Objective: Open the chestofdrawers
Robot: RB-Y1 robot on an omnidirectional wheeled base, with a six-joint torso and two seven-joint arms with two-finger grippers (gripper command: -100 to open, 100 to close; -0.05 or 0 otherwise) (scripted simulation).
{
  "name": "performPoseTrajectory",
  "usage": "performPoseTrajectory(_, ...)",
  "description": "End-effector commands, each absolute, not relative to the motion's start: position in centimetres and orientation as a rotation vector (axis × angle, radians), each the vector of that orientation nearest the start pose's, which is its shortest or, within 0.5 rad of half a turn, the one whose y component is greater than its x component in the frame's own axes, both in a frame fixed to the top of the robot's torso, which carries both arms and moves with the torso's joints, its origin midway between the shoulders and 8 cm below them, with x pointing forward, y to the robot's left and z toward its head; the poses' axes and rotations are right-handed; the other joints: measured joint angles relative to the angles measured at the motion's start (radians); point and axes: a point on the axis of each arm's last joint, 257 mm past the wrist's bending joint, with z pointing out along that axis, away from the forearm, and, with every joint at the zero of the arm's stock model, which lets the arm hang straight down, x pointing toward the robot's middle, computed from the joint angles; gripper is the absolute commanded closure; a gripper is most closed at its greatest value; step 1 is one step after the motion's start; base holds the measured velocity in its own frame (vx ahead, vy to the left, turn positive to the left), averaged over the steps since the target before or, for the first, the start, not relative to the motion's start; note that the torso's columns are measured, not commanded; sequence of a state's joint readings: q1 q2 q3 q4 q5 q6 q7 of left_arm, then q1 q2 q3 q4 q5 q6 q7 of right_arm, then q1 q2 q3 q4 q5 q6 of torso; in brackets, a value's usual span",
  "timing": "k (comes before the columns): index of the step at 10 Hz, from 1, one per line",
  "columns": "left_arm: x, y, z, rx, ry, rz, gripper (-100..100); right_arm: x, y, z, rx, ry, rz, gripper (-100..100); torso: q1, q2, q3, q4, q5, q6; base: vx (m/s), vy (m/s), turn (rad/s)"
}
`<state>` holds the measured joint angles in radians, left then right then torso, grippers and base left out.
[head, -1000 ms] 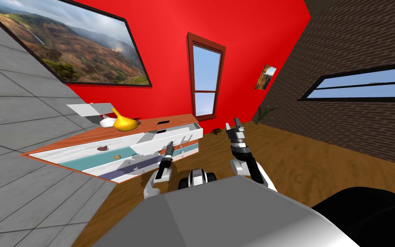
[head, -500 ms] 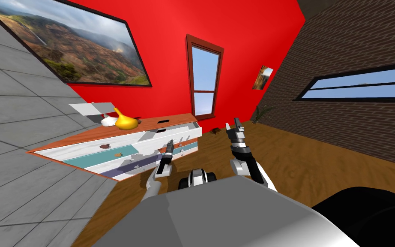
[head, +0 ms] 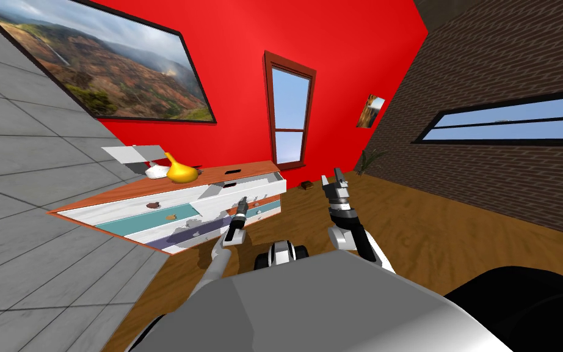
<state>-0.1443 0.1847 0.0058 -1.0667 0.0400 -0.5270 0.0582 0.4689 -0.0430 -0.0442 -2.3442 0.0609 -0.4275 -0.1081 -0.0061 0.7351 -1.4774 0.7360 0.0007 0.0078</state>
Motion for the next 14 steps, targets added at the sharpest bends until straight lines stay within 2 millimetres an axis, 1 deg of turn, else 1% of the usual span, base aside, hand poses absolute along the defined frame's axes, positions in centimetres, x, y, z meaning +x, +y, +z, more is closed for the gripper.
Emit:
performPoseTrajectory(1, 55.4, 27.5, -28.2, -1.046, 1.179, -1.217, 100, 34.4, -27.8, 5.0, 0.611, 0.638, 1.333, 0, 0.0, -0.003, -0.001, -0.003, 0.001, 0.0, -0.016, -0.01, -0.004)
performPoseTrajectory(2, 56.9, 28.2, -25.9, -1.013, 1.135, -1.233, 100, 34.4, -27.8, 5.0, 0.611, 0.638, 1.333, 0, 0.001, -0.007, -0.004, -0.005, 0.002, 0.0, -0.113, -0.02, -0.06)
performPoseTrajectory(3, 57.5, 28.0, -25.8, -1.012, 1.139, -1.235, 100, 34.4, -27.8, 5.0, 0.611, 0.638, 1.333, 0, 0.001, -0.002, -0.002, -0.002, 0.001, -0.001, -0.129, -0.029, -0.022)
performPoseTrajectory(4, 57.3, 28.3, -27.4, -1.039, 1.162, -1.215, 100, 34.4, -27.8, 5.0, 0.611, 0.638, 1.333, 0, 0.0, 0.001, 0.0, 0.0, 0.0, 0.001, -0.057, -0.016, 0.004)
performPoseTrajectory(5, 57.2, 28.4, -28.0, -1.048, 1.17, -1.208, 100, 34.4, -27.8, 5.0, 0.611, 0.638, 1.333, 0, 0.0, -0.002, -0.001, -0.002, 0.0, 0.001, -0.011, -0.003, -0.011)
performPoseTrajectory(6, 58.6, 29.2, -25.7, -1.018, 1.125, -1.221, 100, 34.4, -27.8, 5.0, 0.611, 0.638, 1.333, 0, 0.002, -0.006, -0.004, -0.004, 0.001, -0.001, -0.093, -0.024, -0.072)
performPoseTrajectory(7, 59.0, 29.0, -25.5, -1.017, 1.127, -1.222, 100, 34.4, -27.8, 5.0, 0.611, 0.638, 1.333, 0, 0.001, -0.002, -0.002, -0.001, 0.0, 0.001, -0.134, -0.02, -0.02)
performPoseTrajectory(8, 59.1, 29.1, -26.3, -1.031, 1.141, -1.212, 100, 34.4, -27.8, 5.0, 0.611, 0.638, 1.333, 0, -0.001, 0.002, 0.001, 0.001, -0.001, 0.001, -0.074, -0.009, 0.001)
performPoseTrajectory(9, 58.9, 29.4, -27.5, -1.052, 1.158, -1.196, 100, 34.4, -27.8, 5.0, 0.611, 0.638, 1.333, 0, 0.0, 0.001, 0.0, 0.001, -0.001, 0.0, -0.012, -0.001, -0.011)
performPoseTrajectory(10, 60.2, 30.3, -25.2, -1.026, 1.114, -1.204, 100, 34.4, -27.8, 5.0, 0.611, 0.638, 1.333, 0, 0.001, -0.004, -0.002, -0.002, 0.0, 0.0, -0.107, -0.036, -0.049)
performPoseTrajectory(11, 60.7, 30.2, -25.6, -1.035, 1.126, -1.197, 100, 34.4, -27.8, 5.0, 0.611, 0.638, 1.333, 0, -0.001, 0.0, -0.001, -0.001, 0.0, 0.0, -0.127, -0.029, -0.034)
performPoseTrajectory(12, 60.4, 30.5, -26.8, -1.056, 1.142, -1.18, 100, 34.4, -27.8, 5.0, 0.611, 0.638, 1.333, 0, -0.001, 0.002, 0.001, 0.002, -0.001, 0.0, -0.054, -0.005, -0.02)
performPoseTrajectory(13, 61.5, 31.6, -24.6, -1.033, 1.095, -1.185, 100, 34.4, -27.8, 5.0, 0.611, 0.638, 1.333, 0, 0.001, -0.001, 0.0, 0.0, -0.001, -0.001, -0.104, -0.032, -0.065)
performPoseTrajectory(14, 62.0, 31.5, -24.8, -1.043, 1.107, -1.177, 100, 34.4, -27.8, 5.0, 0.611, 0.638, 1.333, 0, 0.0, 0.002, 0.001, 0.002, -0.002, -0.002, -0.113, -0.021, -0.027)
